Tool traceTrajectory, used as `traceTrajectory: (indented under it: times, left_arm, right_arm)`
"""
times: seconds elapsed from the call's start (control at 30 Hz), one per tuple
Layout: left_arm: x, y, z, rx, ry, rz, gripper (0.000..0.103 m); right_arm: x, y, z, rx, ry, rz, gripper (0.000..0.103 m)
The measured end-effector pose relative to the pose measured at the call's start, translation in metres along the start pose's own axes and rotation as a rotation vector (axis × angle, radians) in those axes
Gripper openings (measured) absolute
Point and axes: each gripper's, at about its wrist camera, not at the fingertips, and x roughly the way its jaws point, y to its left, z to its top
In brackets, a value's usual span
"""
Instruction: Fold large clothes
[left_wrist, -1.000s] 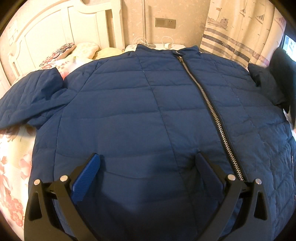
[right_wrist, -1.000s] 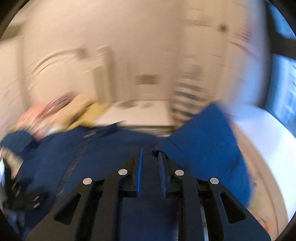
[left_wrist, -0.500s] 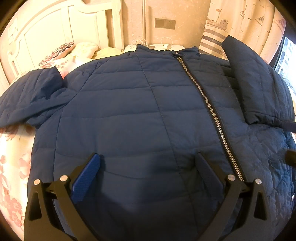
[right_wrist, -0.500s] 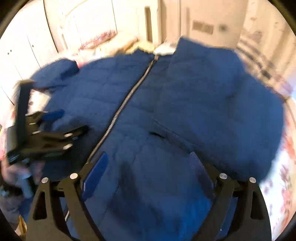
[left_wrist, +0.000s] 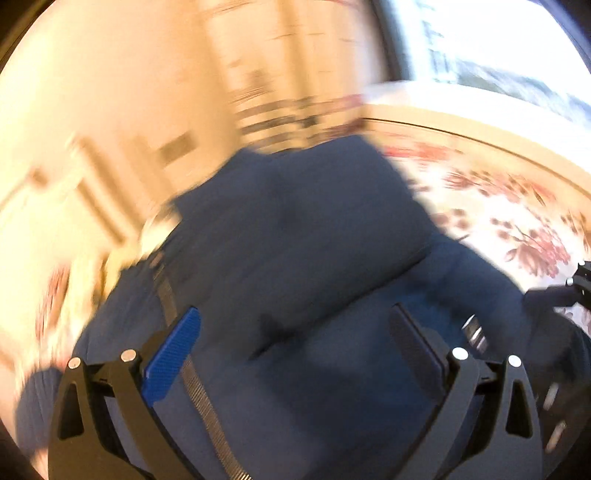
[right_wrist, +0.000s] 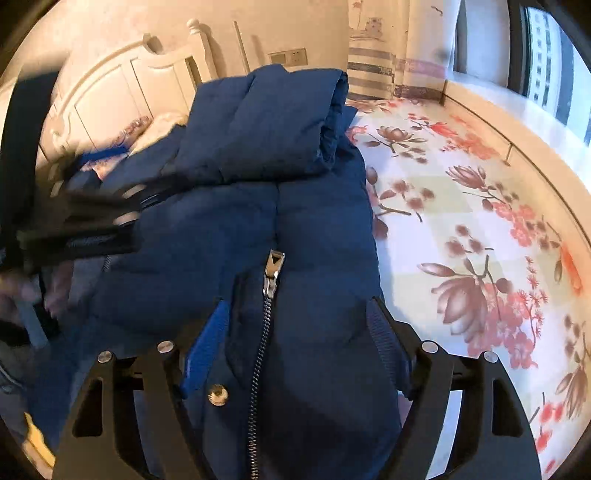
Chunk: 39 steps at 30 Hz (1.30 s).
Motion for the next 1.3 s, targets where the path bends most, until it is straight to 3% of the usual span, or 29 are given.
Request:
traceTrajectory:
  times: [0.07,0.17,0.2,0.23,0.3,0.33,0.43,0.53,0.6,0.67,0.77,0.87,0.93,1.0,1.03,1.1,1.13,1.2,1.23,1.3]
  left_arm:
    - [0.016,-0.022,0.015,0.065,0.003,-0.056,0.096]
    - [0.042,-0.05,0.025,0.172,0.026,-0.053,0.091]
    - [0.051,-0.057,0.025,0.208,0.033,-0.025,0.084]
    - [0.053,-0.062,0.023,0.215,0.028,-0.009,0.068]
    - [0.046,-0.053,0.026,0.145,-0.007,-0.015,0.025]
    - [0.038,-0.044,0.026,0.096,-0.029,-0.047,0.018]
    - [-0.005,0.017,0.025,-0.16,-0.15,-0.145,0.015]
    - [-0.047,0.109,-0.001,-0.511,-0.259,-0.274,0.015]
    - [-0.067,0.173,-0.04,-0.736,-0.315,-0.334,0.015]
    - [-0.076,0.218,-0.081,-0.889,-0.326,-0.338,0.015]
    - [-0.08,0.261,-0.149,-1.042,-0.284,-0.273,0.016]
    - [-0.066,0.276,-0.196,-1.108,-0.154,-0.277,0.021]
    - [-0.055,0.279,-0.21,-1.122,-0.09,-0.242,0.032]
    - [-0.048,0.281,-0.217,-1.129,-0.085,-0.227,0.054]
    - [-0.047,0.282,-0.219,-1.142,-0.076,-0.214,0.074]
    - [-0.05,0.283,-0.223,-1.19,-0.056,-0.144,0.082]
    - [-0.057,0.283,-0.225,-1.205,-0.074,-0.102,0.082]
    - [-0.089,0.28,-0.23,-1.232,-0.18,0.116,0.082]
    - [-0.104,0.278,-0.229,-1.225,-0.227,0.182,0.082]
    - [-0.135,0.27,-0.214,-1.134,-0.347,0.286,0.087]
  right_arm:
    - [0.006,0.002,-0.002,-0.01,0.012,-0.012,0.076]
    - [0.014,0.008,0.003,-0.01,0.018,-0.018,0.076]
    - [0.014,0.007,0.004,-0.008,0.018,-0.016,0.077]
    - [0.014,0.005,0.004,-0.003,0.019,-0.012,0.077]
    - [0.013,0.002,0.004,0.007,0.021,-0.003,0.077]
    - [0.012,0.002,0.003,0.009,0.02,-0.002,0.077]
    - [0.013,0.001,0.004,0.011,0.021,0.001,0.077]
    - [0.014,0.0,0.004,0.011,0.021,0.0,0.077]
    - [0.014,0.0,0.004,0.01,0.021,-0.001,0.077]
    - [0.015,0.0,0.004,0.008,0.022,-0.003,0.077]
    - [0.015,0.001,0.004,0.006,0.023,-0.006,0.077]
    - [0.016,0.0,0.004,0.003,0.025,-0.012,0.078]
    - [0.017,0.0,0.004,-0.001,0.027,-0.018,0.078]
    - [0.017,0.001,0.005,-0.005,0.028,-0.027,0.078]
    - [0.017,0.001,0.004,-0.006,0.027,-0.03,0.078]
    - [0.016,0.002,0.003,-0.008,0.025,-0.037,0.079]
    - [0.015,0.003,0.003,-0.008,0.024,-0.038,0.079]
    - [0.016,0.003,0.003,-0.009,0.027,-0.041,0.079]
    - [0.017,0.003,0.003,-0.01,0.028,-0.043,0.08]
    - [0.017,0.004,0.003,-0.013,0.03,-0.046,0.08]
